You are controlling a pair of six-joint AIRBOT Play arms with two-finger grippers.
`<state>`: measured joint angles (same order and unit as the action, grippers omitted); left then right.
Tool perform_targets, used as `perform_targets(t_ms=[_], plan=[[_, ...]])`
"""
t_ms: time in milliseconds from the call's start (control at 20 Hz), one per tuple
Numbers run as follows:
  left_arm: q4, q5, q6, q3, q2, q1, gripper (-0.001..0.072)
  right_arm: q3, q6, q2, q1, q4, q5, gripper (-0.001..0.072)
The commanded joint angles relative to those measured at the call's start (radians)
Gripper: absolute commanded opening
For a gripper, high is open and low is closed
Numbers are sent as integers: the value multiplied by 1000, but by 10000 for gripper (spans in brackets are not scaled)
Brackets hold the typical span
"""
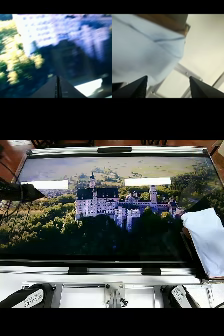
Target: Fold the shirts.
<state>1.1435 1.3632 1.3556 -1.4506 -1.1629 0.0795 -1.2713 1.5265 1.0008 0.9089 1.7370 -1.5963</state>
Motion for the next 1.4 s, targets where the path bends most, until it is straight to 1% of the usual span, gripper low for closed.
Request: perform_targets(t_ms=[0, 50, 100, 150, 200, 300, 350, 400, 500, 550, 650, 800, 1000, 1200, 1350], plan=[[336, 24, 34, -16, -60, -115, 28, -269, -1, 0, -99, -342, 251, 627], [422, 46, 57, -31, -91, -153, 28, -317, -10, 0, -191, -452, 350, 627], [483, 64, 86, -45, -121, -181, 29, -338, -23, 0, -305, -495, 420, 627], [516, 67, 129, -53, -146, -200, 34, -339, -20, 2, -438, -470, 456, 627], [516, 66, 171, -54, -162, -208, 145, -339, 3, 20, -595, -396, 434, 626], [514, 67, 275, -52, -178, -211, 649, -339, 153, 109, -878, -204, 288, 627], [513, 68, 304, -49, -179, -211, 695, -339, 210, 176, -978, -161, 220, 627], [512, 78, 312, -48, -179, -211, 695, -339, 227, 240, -1041, -177, 182, 627], [491, 97, 305, -34, -171, -214, 694, -339, 229, 360, -1116, -273, 156, 627], [489, 97, 304, 0, -154, -219, 694, -339, 232, 402, -1135, -300, 154, 627], [487, 68, 303, 106, -101, -230, 695, -339, 231, 459, -1165, -305, 156, 627], [489, 11, 292, 202, -50, -227, 694, -339, 231, 481, -1185, -308, 163, 627], [475, -60, 292, 204, -53, -230, 694, -339, 231, 481, -1184, -307, 164, 627], [475, -58, 291, 204, -53, -230, 694, -339, 231, 481, -1184, -306, 164, 627], [475, -29, 292, 204, -53, -230, 694, -339, 231, 481, -1184, -307, 164, 627]])
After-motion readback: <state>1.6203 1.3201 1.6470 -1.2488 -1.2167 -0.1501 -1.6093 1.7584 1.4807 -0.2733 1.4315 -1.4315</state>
